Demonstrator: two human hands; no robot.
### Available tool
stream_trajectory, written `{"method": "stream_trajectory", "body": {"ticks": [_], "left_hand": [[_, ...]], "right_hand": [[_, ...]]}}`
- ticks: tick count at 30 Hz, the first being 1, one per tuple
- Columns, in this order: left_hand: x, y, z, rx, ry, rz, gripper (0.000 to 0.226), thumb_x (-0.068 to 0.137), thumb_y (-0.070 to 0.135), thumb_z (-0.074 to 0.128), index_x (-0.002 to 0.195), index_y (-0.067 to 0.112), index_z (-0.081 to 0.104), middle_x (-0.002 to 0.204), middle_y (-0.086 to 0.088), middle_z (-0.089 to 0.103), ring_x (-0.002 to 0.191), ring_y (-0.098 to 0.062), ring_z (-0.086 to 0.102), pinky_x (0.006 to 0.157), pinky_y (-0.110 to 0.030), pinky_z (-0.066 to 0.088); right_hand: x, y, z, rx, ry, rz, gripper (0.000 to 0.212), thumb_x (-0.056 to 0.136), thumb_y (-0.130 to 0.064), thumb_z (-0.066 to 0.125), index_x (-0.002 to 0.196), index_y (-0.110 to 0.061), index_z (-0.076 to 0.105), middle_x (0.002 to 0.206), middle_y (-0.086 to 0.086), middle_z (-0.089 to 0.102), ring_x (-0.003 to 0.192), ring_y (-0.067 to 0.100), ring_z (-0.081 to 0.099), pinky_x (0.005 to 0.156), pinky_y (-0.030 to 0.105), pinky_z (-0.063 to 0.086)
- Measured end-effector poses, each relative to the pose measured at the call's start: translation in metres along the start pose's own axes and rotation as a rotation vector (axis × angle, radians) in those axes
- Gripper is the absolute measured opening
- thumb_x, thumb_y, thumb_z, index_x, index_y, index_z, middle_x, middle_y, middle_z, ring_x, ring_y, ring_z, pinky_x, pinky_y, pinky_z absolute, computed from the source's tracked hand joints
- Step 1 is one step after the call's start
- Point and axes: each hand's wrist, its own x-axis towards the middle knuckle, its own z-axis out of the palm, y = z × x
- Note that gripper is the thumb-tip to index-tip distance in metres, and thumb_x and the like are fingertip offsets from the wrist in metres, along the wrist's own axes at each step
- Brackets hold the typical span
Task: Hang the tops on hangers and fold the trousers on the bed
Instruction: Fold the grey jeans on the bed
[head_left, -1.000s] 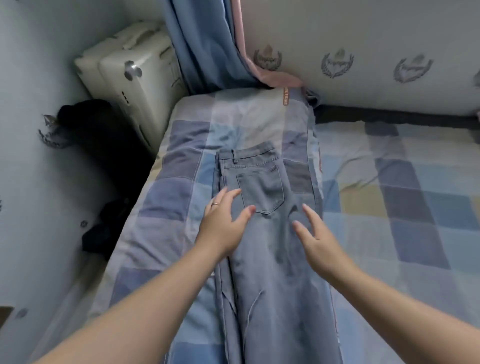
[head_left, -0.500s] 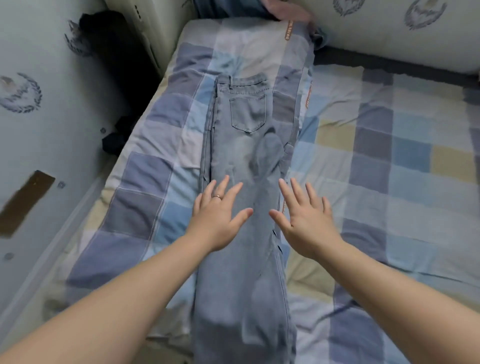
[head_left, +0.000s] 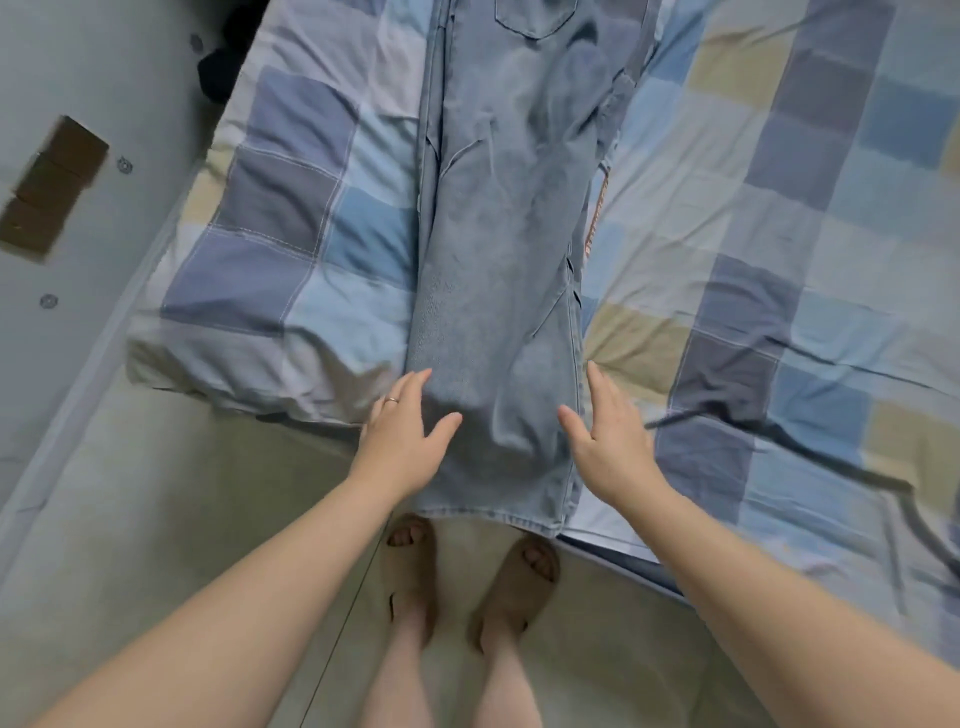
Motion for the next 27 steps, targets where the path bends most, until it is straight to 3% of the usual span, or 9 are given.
{"method": "stream_trajectory", "body": {"ticks": [3, 6, 9, 11, 13, 17, 21, 25, 27], "left_hand": [[-0.01, -0.032, 0.032, -0.066, -0.022, -0.069, 0.077, 0.094, 0.042, 0.065, 0.157, 0.022, 0.026, 0.161, 0.0, 0.029, 0.147, -0.026, 0.029, 0.119, -0.046, 0.028], [-0.007, -0.056, 0.06, -0.23, 0.076, -0.184, 0.082, 0.088, 0.035, 0.075, 0.153, 0.015, 0.03, 0.155, -0.006, 0.035, 0.14, -0.024, 0.039, 0.113, -0.038, 0.034], [-0.001, -0.075, 0.082, -0.393, 0.098, -0.304, 0.079, 0.082, 0.036, 0.082, 0.142, 0.015, 0.036, 0.133, 0.002, 0.054, 0.124, -0.02, 0.053, 0.101, -0.034, 0.044], [0.002, -0.082, 0.096, -0.468, 0.061, -0.33, 0.067, 0.081, 0.033, 0.084, 0.128, 0.016, 0.039, 0.116, 0.009, 0.058, 0.113, -0.016, 0.057, 0.091, -0.028, 0.043], [0.007, -0.087, 0.104, -0.51, 0.063, -0.322, 0.063, 0.08, 0.03, 0.085, 0.123, 0.017, 0.04, 0.114, 0.011, 0.057, 0.109, -0.011, 0.056, 0.091, -0.024, 0.04], [0.02, -0.096, 0.112, -0.546, 0.063, -0.336, 0.069, 0.073, 0.038, 0.089, 0.125, 0.012, 0.053, 0.118, 0.007, 0.065, 0.109, -0.01, 0.061, 0.096, -0.027, 0.046], [0.024, -0.097, 0.103, -0.545, -0.025, -0.391, 0.046, 0.078, 0.037, 0.086, 0.111, 0.008, 0.071, 0.098, 0.006, 0.072, 0.093, -0.013, 0.068, 0.085, -0.028, 0.051], [0.01, -0.095, 0.092, -0.586, -0.14, -0.408, 0.036, 0.082, 0.037, 0.082, 0.106, 0.011, 0.074, 0.099, 0.002, 0.076, 0.095, -0.017, 0.072, 0.092, -0.034, 0.055], [-0.002, -0.091, 0.086, -0.691, -0.173, -0.445, 0.033, 0.082, 0.033, 0.083, 0.106, 0.012, 0.074, 0.102, -0.002, 0.077, 0.097, -0.02, 0.073, 0.093, -0.037, 0.057]], "right_hand": [[-0.013, 0.035, 0.044, 0.104, -0.01, 0.123, 0.07, 0.102, -0.046, 0.047, 0.16, -0.024, 0.014, 0.166, -0.002, 0.021, 0.152, 0.022, 0.02, 0.121, 0.047, 0.022], [-0.012, 0.063, 0.077, 0.188, -0.021, 0.239, 0.077, 0.101, -0.044, 0.051, 0.161, -0.021, 0.008, 0.168, 0.0, 0.015, 0.154, 0.02, 0.014, 0.124, 0.044, 0.018], [0.0, 0.082, 0.101, 0.302, -0.047, 0.295, 0.087, 0.097, -0.046, 0.058, 0.161, -0.023, 0.004, 0.168, -0.003, 0.012, 0.153, 0.017, 0.015, 0.124, 0.039, 0.019], [0.01, 0.087, 0.111, 0.425, -0.055, 0.291, 0.092, 0.09, -0.05, 0.065, 0.16, -0.027, 0.01, 0.164, -0.005, 0.027, 0.148, 0.015, 0.03, 0.121, 0.04, 0.028], [0.019, 0.089, 0.119, 0.491, -0.06, 0.279, 0.086, 0.087, -0.043, 0.072, 0.155, -0.026, 0.023, 0.152, -0.007, 0.046, 0.137, 0.014, 0.046, 0.115, 0.04, 0.038], [0.034, 0.088, 0.131, 0.56, -0.025, 0.319, 0.07, 0.073, -0.044, 0.081, 0.132, -0.022, 0.05, 0.127, -0.004, 0.064, 0.115, 0.017, 0.063, 0.098, 0.045, 0.054], [0.03, 0.081, 0.128, 0.707, -0.04, 0.345, 0.037, 0.084, -0.012, 0.079, 0.116, -0.014, 0.061, 0.105, 0.002, 0.073, 0.09, 0.017, 0.071, 0.064, 0.024, 0.058], [0.013, 0.076, 0.118, 0.835, -0.101, 0.429, 0.024, 0.088, -0.01, 0.075, 0.111, -0.008, 0.07, 0.103, 0.01, 0.076, 0.088, 0.02, 0.074, 0.078, 0.033, 0.06], [0.002, 0.07, 0.109, 0.86, -0.142, 0.467, 0.017, 0.091, -0.013, 0.072, 0.106, -0.008, 0.071, 0.094, 0.007, 0.077, 0.079, 0.017, 0.074, 0.073, 0.029, 0.061]]}}
